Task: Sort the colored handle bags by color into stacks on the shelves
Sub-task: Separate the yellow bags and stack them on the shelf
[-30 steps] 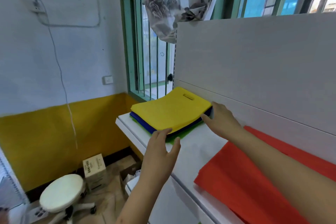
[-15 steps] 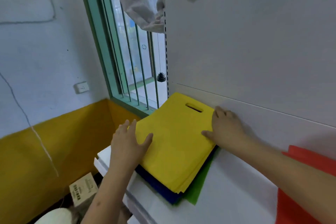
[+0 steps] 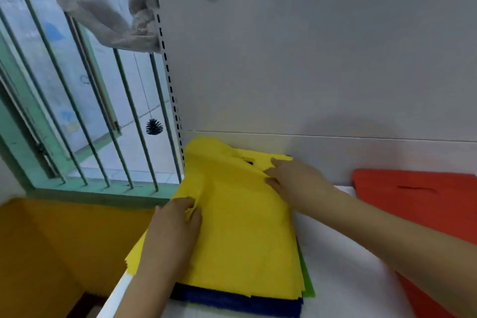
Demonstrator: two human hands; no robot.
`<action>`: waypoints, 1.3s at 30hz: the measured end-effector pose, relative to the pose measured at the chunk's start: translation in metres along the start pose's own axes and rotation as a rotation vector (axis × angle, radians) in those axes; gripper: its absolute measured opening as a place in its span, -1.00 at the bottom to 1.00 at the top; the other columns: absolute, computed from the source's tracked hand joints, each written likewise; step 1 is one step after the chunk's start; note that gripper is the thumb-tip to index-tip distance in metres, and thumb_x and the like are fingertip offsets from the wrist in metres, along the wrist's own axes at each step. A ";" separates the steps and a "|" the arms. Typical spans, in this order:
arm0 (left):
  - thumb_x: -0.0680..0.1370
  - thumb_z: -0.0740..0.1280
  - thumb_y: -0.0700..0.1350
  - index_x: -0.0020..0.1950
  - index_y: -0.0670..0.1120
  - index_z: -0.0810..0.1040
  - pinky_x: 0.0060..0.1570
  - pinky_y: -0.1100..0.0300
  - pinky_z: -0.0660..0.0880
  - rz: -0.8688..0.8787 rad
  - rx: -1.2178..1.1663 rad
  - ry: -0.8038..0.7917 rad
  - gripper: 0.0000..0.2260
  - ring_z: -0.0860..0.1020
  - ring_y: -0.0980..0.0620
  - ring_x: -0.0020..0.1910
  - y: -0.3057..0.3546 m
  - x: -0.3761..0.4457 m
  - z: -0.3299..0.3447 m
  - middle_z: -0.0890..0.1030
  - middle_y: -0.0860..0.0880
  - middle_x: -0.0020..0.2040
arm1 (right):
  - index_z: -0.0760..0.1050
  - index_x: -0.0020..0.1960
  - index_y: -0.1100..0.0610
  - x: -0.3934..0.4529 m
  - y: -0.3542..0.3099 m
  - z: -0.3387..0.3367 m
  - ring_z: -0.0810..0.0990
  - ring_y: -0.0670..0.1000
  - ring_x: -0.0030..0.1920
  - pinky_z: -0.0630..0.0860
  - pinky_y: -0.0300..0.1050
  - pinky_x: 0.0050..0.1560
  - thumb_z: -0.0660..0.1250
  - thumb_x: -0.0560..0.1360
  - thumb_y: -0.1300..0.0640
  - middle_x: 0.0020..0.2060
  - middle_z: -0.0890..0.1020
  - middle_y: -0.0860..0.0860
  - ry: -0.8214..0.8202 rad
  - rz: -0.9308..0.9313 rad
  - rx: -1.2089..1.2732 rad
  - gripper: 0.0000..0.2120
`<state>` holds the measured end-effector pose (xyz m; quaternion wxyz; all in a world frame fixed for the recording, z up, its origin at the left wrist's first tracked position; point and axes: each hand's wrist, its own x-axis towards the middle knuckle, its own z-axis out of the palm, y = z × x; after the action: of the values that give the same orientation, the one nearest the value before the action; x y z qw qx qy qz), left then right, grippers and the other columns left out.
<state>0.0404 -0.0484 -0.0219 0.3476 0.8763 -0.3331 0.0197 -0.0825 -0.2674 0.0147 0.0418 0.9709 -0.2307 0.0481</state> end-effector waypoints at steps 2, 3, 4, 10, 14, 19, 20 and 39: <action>0.63 0.23 0.04 0.21 0.15 0.51 0.17 -0.01 0.49 0.018 -0.282 -0.140 -0.82 0.55 0.02 0.17 0.013 0.003 -0.010 0.58 0.11 0.21 | 0.49 0.12 0.07 -0.022 0.006 -0.011 0.52 0.12 0.16 0.35 -0.07 -0.09 0.03 0.67 -0.05 0.17 0.56 0.10 0.077 0.040 0.087 -0.69; 0.62 0.23 0.05 0.15 0.18 0.51 0.09 -0.01 0.53 0.013 -0.409 -0.235 -0.86 0.57 0.03 0.12 0.022 0.004 -0.014 0.59 0.12 0.15 | 0.45 -0.04 0.04 -0.033 0.011 -0.015 0.54 0.10 0.03 0.28 -0.08 -0.17 0.06 0.67 -0.05 0.01 0.59 0.09 0.104 0.066 0.131 -0.73; 0.62 0.25 0.04 0.11 0.18 0.52 0.07 -0.04 0.55 -0.009 -0.536 -0.327 -0.89 0.60 0.01 0.07 0.032 0.005 -0.017 0.61 0.10 0.09 | 0.37 -0.16 0.02 -0.046 0.017 -0.019 0.52 0.07 -0.09 0.24 -0.07 -0.21 0.09 0.66 -0.03 -0.13 0.58 0.05 0.119 0.085 0.164 -0.74; 0.44 0.47 -0.04 0.10 0.03 0.55 0.06 -0.21 0.55 -0.016 -0.823 -0.611 -0.74 0.66 -0.12 -0.09 0.108 0.002 -0.005 0.66 -0.10 0.01 | 0.32 -0.25 0.11 -0.138 0.068 -0.060 0.35 -0.02 -0.26 0.10 -0.11 -0.25 0.16 0.64 0.07 -0.40 0.35 -0.10 0.133 0.242 0.137 -0.70; 0.38 0.50 -0.02 0.14 0.03 0.52 -0.24 0.09 0.53 0.138 -0.819 -0.678 -0.63 0.64 -0.06 -0.12 0.176 -0.028 0.023 0.63 -0.11 0.04 | 0.46 -0.17 0.26 -0.211 0.125 -0.086 0.40 -0.01 -0.32 0.22 -0.03 -0.26 0.18 0.63 0.04 -0.38 0.48 0.03 0.294 0.451 0.202 -0.67; 0.39 0.52 0.07 0.12 0.14 0.53 -0.20 0.11 0.54 0.298 -0.738 -0.695 -0.66 0.64 -0.02 -0.06 0.268 -0.082 0.084 0.60 0.00 0.07 | 0.56 0.07 0.11 -0.319 0.211 -0.094 0.54 0.01 -0.12 0.51 0.01 -0.06 0.14 0.64 -0.01 -0.11 0.64 0.03 0.375 0.670 0.211 -0.72; 0.40 0.52 0.06 0.12 0.14 0.53 -0.20 0.15 0.53 0.323 -0.723 -0.685 -0.67 0.64 0.01 -0.07 0.288 -0.095 0.100 0.60 0.01 0.07 | 0.56 0.11 0.09 -0.339 0.230 -0.092 0.55 0.02 -0.07 0.51 0.03 -0.02 0.14 0.64 -0.01 -0.06 0.64 0.03 0.381 0.701 0.214 -0.72; 0.60 0.29 0.03 0.39 0.01 0.46 0.16 0.21 0.33 0.545 -0.332 -0.624 -0.64 0.44 -0.02 0.31 0.557 -0.254 0.344 0.47 -0.04 0.35 | 0.52 0.30 0.12 -0.522 0.561 -0.017 0.28 0.06 0.48 0.12 -0.17 0.45 0.36 0.53 0.18 0.50 0.28 0.06 0.515 0.849 0.210 -0.66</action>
<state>-0.5583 -0.4166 -0.0182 0.3485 0.6528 -0.6395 -0.2083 -0.8014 -0.5332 0.0056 -0.0236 0.7472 -0.5811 0.3216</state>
